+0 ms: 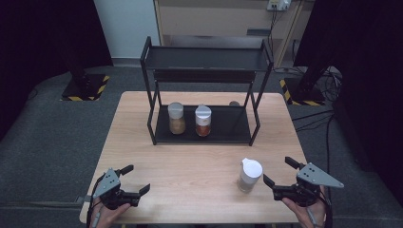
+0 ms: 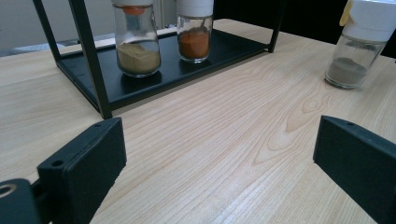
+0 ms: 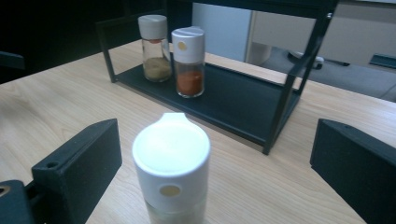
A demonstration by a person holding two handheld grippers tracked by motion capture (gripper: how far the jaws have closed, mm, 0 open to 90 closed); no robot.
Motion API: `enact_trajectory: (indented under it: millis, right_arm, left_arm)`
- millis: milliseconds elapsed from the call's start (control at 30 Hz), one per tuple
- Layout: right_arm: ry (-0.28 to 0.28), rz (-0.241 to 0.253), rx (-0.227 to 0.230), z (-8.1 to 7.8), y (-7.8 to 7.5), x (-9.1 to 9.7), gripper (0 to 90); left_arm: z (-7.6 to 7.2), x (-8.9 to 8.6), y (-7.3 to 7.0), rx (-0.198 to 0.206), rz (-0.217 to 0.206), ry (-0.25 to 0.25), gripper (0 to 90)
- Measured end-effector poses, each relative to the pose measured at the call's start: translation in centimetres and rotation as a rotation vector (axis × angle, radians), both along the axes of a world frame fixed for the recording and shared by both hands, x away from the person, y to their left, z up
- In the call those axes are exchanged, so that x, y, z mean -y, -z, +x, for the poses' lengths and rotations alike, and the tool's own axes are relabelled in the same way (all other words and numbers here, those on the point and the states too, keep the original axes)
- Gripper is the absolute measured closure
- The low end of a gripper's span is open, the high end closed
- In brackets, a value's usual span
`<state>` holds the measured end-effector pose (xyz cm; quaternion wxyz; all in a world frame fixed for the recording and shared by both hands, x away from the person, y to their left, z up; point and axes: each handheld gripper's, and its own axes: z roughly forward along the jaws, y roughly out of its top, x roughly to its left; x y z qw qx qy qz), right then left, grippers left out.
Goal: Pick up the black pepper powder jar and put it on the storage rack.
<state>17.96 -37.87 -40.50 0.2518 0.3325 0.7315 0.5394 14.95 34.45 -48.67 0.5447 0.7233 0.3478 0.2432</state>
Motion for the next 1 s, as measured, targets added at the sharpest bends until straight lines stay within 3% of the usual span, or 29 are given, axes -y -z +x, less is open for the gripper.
enact_trajectory:
  millis: [500,1000]
  right_arm:
    - [-0.080,-0.033,-0.056,2.4,0.1,-2.3,2.7]
    - [-0.087,-0.073,-0.126,4.4,1.6,-4.5,7.0]
  left_arm:
    - [0.0,0.0,0.0,0.000,0.001,0.003,1.6]
    - [0.0,0.0,0.0,0.000,0.000,0.004,1.6]
